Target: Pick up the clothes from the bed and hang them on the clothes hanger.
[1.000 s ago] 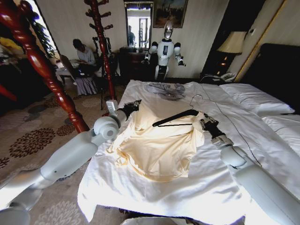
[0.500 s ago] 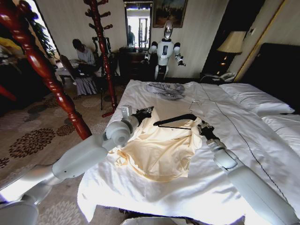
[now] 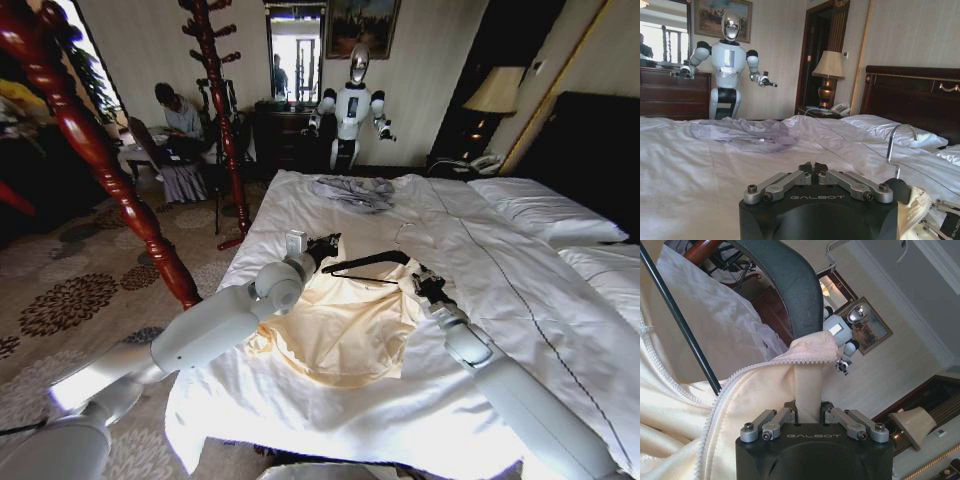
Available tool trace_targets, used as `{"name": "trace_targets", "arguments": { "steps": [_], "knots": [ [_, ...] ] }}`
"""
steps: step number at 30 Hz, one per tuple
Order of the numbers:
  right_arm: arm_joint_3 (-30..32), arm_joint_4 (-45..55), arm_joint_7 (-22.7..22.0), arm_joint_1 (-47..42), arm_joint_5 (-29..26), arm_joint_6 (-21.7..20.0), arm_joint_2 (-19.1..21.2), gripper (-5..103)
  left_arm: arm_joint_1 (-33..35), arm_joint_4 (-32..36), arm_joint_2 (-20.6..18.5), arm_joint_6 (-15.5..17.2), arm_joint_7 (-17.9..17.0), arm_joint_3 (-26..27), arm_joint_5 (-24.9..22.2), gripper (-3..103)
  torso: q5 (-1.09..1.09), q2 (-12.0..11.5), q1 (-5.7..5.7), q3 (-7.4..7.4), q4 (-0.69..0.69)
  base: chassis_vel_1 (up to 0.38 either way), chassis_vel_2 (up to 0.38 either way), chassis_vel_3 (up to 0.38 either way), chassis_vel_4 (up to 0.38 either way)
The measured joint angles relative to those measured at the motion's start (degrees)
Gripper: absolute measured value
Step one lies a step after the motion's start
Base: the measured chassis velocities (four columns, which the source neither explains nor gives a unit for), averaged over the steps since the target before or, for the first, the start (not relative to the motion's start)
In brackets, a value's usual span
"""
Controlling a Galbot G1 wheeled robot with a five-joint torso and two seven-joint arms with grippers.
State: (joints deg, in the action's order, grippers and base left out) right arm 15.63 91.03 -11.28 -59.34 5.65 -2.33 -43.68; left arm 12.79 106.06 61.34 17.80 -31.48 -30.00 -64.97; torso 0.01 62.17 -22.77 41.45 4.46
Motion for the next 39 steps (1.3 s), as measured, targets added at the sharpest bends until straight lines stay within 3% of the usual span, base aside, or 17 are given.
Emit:
{"name": "trace_targets", "arguments": {
  "steps": [18,29,39],
  "knots": [
    [-4.3,-0.3,-1.4,1.4,-2.8,-5.3,-1.0,21,1.4,-1.2,4.6,1.0,0.2,-7.0,7.6,1,0.0,0.0,0.0,0.0,0.0,0.0,0.0,0.0,0.0],
    [-4.7,1.5,-2.2,1.3,-4.0,-7.8,-2.0,21,1.5,-2.6,9.6,0.8,0.0,-10.0,8.1,1,0.0,0.0,0.0,0.0,0.0,0.0,0.0,0.0,0.0],
    [-5.0,2.1,-2.3,1.2,-3.9,-8.1,-2.3,21,1.3,-3.9,11.9,0.6,0.4,-11.4,9.9,1,0.0,0.0,0.0,0.0,-0.01,0.0,0.0,0.0,0.0]
  ]
}}
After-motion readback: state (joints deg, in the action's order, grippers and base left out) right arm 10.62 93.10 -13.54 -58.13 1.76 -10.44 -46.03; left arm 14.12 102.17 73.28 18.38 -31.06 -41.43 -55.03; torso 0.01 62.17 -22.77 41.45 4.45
